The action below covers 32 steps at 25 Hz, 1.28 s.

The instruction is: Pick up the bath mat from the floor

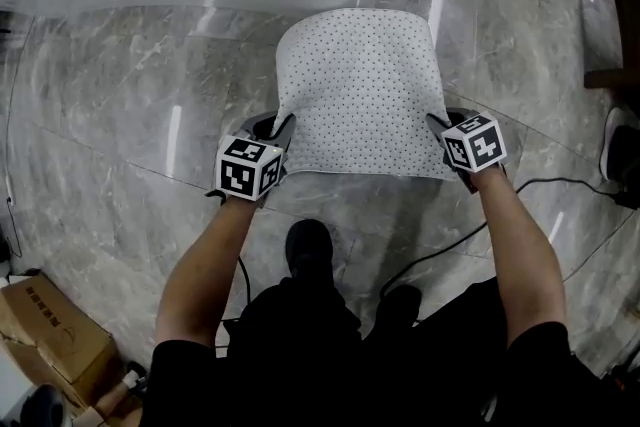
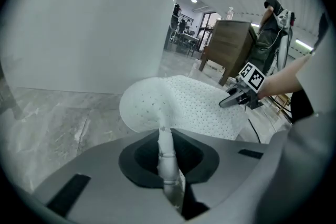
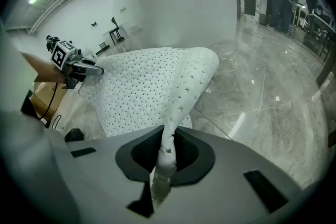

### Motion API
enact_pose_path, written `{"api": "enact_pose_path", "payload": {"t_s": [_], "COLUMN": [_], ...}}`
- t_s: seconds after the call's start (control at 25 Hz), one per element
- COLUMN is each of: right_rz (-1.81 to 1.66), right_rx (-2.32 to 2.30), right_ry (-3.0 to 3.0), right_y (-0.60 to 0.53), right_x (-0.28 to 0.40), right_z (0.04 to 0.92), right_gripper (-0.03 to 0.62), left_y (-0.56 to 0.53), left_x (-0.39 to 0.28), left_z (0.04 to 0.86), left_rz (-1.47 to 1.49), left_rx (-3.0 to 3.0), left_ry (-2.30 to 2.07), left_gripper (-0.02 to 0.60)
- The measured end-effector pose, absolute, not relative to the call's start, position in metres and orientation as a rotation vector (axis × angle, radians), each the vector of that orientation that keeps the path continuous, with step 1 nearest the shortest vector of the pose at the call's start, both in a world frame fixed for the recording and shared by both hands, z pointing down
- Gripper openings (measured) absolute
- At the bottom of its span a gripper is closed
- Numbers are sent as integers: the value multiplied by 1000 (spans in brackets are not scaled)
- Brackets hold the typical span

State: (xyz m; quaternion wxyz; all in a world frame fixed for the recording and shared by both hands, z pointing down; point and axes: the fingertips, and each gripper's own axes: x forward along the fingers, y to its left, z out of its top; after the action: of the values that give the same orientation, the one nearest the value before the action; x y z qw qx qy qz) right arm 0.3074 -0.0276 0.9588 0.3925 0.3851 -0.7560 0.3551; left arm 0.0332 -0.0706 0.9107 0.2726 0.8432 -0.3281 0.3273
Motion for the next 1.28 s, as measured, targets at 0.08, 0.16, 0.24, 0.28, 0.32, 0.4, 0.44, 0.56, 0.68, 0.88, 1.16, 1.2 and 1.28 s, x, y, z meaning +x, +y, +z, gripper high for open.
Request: {"api": "enact_pose_path", "payload": {"t_s": [0.08,0.16,0.24,0.28,0.32,0.4,0.44,0.56,0.68,0.88,1.16,1.2,1.28], "right_rz": [888,883,886,891,897,915,922,930,931,926,1073,1090,1106], "right_rx": [971,965,969,975,985,1003,1005,973,966,1058,1053,1052,1060], "right_ry": [-1919,-1910,-1896,-1888,-1882,-1883,-1895,-1935,-1926,-1942,-1991,-1997,-2006], "right_y": [-29,-29,-32,-33,-34,-34,-34,-30,-18,-6,10,8,1], "right_x": [300,296,297,299,301,300,296,284,283,281,260,257,251], "right_z": [964,969,971,970,968,960,954,924,888,810,834,828,798], "right_gripper": [40,40,40,40,40,40,40,40,40,40,40,40,40], "left_y": [-71,-71,-72,-73,-72,-68,-66,-55,-45,-43,-38,-43,-52], "left_x": [39,41,38,34,31,23,20,19,20,16,30,30,26], "left_z": [901,897,896,896,895,889,884,863,831,755,773,767,737], "left_rz": [856,845,836,825,814,803,802,802,832,822,884,882,871], "left_rx": [2311,2324,2303,2283,2261,2230,2222,2209,2210,2175,2115,2111,2115], "left_ry": [-872,-872,-885,-895,-907,-933,-945,-947,-936,-1015,-1009,-1016,-1031], "left_gripper": [41,41,41,41,41,41,41,41,41,41,41,41,41]}}
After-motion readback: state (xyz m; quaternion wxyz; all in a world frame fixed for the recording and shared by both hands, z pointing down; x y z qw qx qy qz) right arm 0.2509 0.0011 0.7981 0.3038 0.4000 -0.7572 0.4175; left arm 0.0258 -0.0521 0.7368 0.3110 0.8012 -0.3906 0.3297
